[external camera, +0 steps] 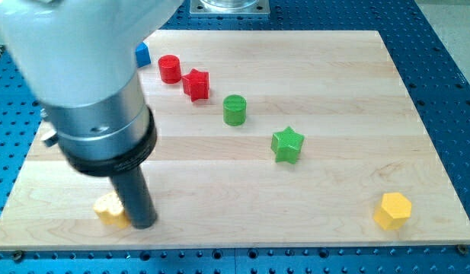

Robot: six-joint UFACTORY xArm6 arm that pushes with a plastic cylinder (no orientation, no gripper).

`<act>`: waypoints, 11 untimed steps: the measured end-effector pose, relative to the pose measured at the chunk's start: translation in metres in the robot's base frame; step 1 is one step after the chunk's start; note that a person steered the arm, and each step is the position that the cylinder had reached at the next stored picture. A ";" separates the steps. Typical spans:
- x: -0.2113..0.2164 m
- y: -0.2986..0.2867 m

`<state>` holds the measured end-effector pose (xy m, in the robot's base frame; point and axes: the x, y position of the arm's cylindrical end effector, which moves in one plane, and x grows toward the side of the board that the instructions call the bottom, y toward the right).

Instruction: Slide the arm close to the hexagon

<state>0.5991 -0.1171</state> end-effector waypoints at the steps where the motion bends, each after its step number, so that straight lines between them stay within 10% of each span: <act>1: 0.000 -0.017; 3: -0.032 -0.104; 10: -0.062 0.365; 11: -0.017 0.454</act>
